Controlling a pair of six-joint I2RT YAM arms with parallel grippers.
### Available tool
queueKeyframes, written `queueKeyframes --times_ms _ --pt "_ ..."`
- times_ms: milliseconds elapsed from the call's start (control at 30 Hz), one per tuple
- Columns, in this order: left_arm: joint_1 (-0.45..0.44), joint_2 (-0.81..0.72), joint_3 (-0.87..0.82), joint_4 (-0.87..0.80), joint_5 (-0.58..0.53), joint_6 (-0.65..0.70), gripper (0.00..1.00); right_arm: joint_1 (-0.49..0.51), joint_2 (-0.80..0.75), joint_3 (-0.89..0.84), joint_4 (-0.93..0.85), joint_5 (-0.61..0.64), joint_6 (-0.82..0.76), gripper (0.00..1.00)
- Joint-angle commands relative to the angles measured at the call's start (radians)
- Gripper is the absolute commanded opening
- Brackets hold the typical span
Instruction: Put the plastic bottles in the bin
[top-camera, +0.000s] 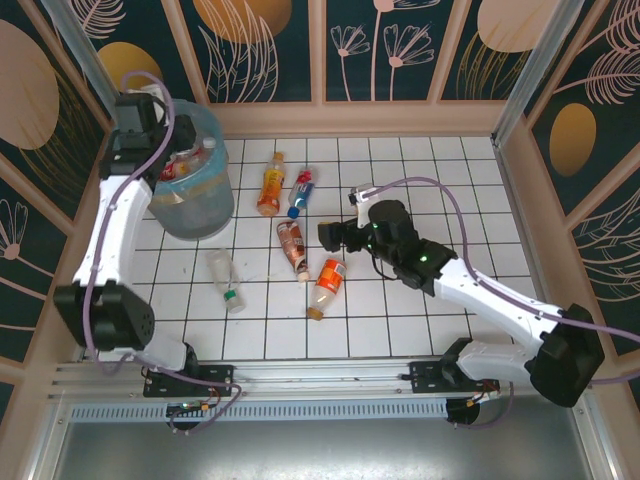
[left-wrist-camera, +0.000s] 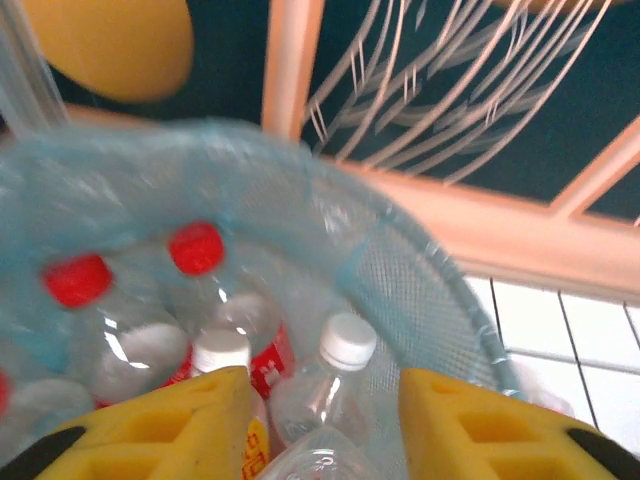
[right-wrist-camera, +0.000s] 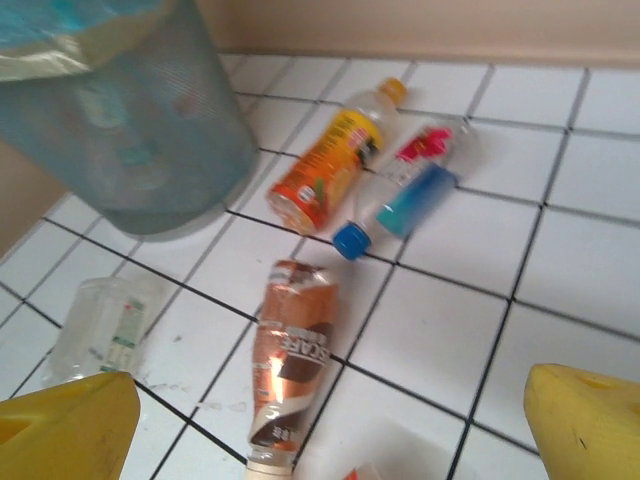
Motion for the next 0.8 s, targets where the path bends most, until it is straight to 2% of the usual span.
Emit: queueKeyframes --times_ms 0,100,167,300,433,633,700,767 --pt "0.005 -0.163 -0.087 0.124 -0.082 0.000 0.45 0.054 0.046 0.040 -0.142 0.148 0.159 0.99" --pt "-0.020 -0.271 -0.198 0.197 -0.052 0.008 0.44 0.100 0.100 0.068 -0.184 0.185 0.180 0.99" --pt "-0.096 -0.316 -0.251 0.219 -0.080 0.038 0.44 0.114 0.148 0.091 -0.164 0.137 0.162 0.99" --pt "-0.306 -0.361 -0.330 0.219 -0.154 0.088 0.44 0.118 0.291 0.186 -0.155 0.066 0.123 0.99" --pt "-0.429 -0.398 -0.410 0.196 -0.157 0.071 0.45 0.112 0.431 0.262 -0.122 0.020 0.073 0.99" --pt "-0.451 -0.464 -0.591 0.254 0.062 -0.015 0.54 0.071 0.629 0.396 -0.131 -0.071 0.046 0.92" --pt "-0.452 -0.479 -0.642 0.265 0.095 -0.034 0.56 0.056 0.677 0.429 -0.138 -0.091 0.042 0.90" --pt "-0.451 -0.486 -0.678 0.269 0.077 -0.053 0.57 0.042 0.716 0.458 -0.146 -0.128 0.041 0.87"
